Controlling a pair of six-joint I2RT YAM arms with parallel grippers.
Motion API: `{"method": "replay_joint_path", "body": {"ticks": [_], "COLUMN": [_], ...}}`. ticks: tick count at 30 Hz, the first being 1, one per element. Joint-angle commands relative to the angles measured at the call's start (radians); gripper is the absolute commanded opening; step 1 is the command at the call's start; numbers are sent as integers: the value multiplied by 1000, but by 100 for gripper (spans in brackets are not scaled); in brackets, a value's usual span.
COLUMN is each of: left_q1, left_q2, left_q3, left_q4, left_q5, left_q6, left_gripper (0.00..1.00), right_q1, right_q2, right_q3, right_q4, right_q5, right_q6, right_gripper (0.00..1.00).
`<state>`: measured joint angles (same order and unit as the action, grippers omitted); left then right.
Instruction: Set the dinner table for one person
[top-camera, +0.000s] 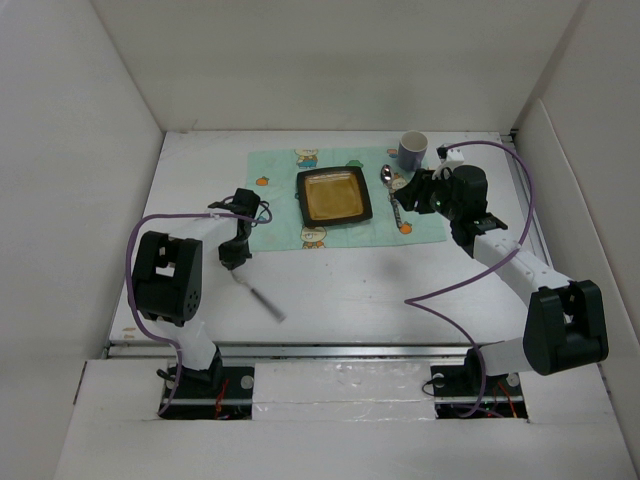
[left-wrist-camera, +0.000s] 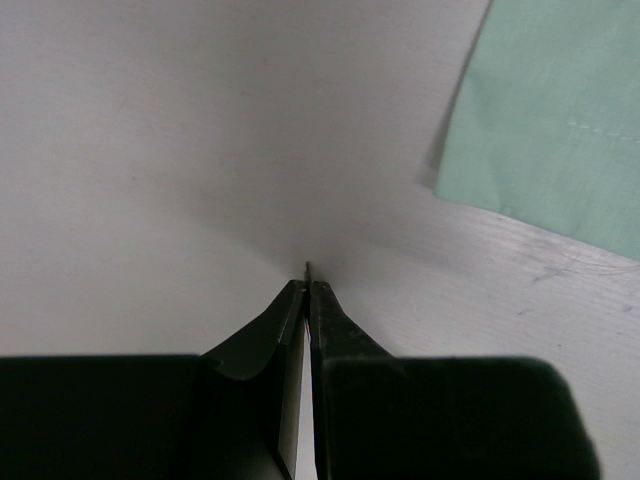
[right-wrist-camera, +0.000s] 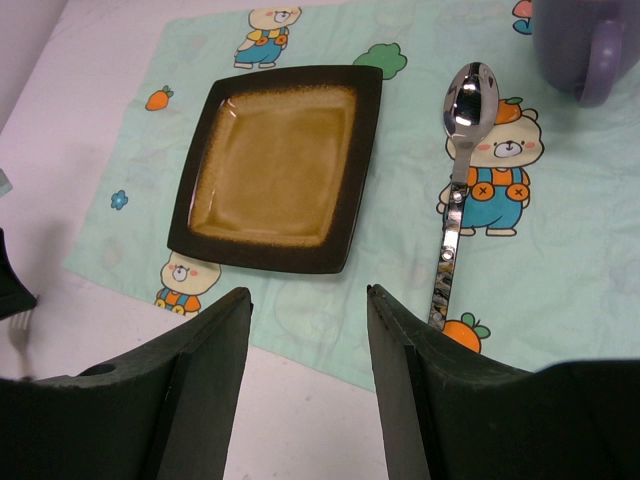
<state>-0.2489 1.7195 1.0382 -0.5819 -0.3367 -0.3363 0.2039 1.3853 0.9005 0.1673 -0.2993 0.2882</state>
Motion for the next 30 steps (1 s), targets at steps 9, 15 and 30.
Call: {"method": "replay_joint_path", "body": {"ticks": [9, 15, 30], "left_q1": [-10, -10, -52], "left_q2": [-176, -158, 49], "left_q3": [106, 255, 171], "left_q4": [7, 86, 312], "left_q5": [394, 675, 823], "left_q6": [83, 111, 330], "left_gripper": [0, 0, 5], "right_q1": [-4, -4, -4], "right_q2": [-11, -3, 17], "right_q3": [0, 0, 2], "right_q4": [66, 64, 64], "right_q5": [-14, 3, 26], "right_q6": [5, 3, -4], "right_gripper": [55, 55, 55]}}
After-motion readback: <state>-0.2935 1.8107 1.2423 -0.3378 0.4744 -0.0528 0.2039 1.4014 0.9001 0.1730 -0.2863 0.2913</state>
